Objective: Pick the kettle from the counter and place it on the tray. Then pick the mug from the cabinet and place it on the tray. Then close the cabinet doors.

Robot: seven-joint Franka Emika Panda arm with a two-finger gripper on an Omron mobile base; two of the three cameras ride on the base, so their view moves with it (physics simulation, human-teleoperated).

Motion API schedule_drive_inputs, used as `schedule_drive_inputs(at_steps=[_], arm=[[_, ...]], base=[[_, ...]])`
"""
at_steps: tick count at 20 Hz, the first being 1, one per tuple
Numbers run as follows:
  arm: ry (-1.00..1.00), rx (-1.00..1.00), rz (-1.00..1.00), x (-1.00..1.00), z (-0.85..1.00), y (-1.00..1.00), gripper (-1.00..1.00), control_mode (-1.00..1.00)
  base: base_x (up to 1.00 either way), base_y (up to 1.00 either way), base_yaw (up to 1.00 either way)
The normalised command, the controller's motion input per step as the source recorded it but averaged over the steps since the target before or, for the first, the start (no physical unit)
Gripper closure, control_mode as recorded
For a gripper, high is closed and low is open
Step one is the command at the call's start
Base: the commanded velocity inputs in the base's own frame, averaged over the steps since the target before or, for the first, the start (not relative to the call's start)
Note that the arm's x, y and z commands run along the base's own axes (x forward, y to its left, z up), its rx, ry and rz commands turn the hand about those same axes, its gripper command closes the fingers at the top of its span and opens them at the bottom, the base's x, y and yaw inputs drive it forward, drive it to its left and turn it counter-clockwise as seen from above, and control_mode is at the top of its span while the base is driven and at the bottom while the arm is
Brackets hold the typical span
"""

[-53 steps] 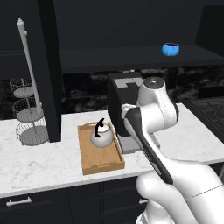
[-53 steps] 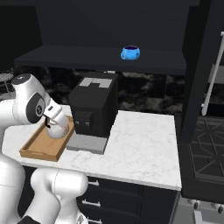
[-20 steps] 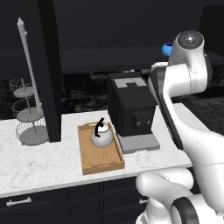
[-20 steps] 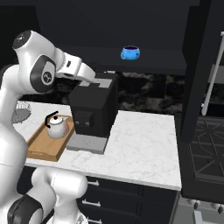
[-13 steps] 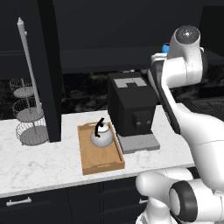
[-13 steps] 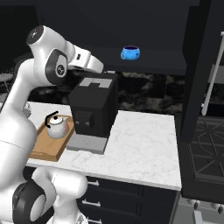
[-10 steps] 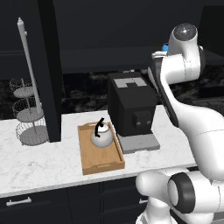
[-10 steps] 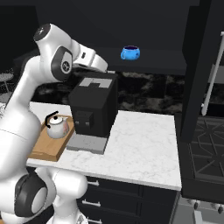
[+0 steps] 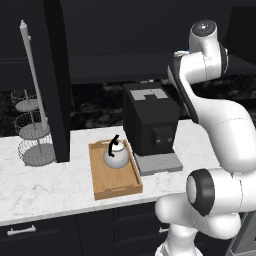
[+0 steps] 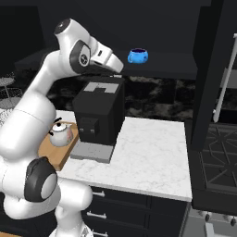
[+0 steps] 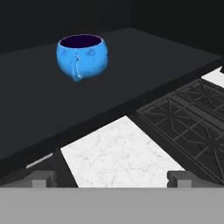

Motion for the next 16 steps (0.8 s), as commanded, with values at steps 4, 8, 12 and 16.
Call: schedule_drive_inputs(at_steps=[4, 8, 12, 16], arm=[[0.0, 0.08, -0.06, 0.29, 0.0, -0.26, -1.0, -1.0], [0.0, 0.08, -0.04, 0.29, 0.0, -0.18, -1.0, -1.0], [0.0, 0.04, -0.01, 0.4, 0.0, -0.01, -1.0, -1.0], [-0.05, 0.02, 0.0, 0.34, 0.0, -0.15, -1.0, -1.0]], base=[[0.0, 0.0, 0.0], [0.0, 0.0, 0.0], [0.0, 0.0, 0.0], [0.0, 0.0, 0.0]])
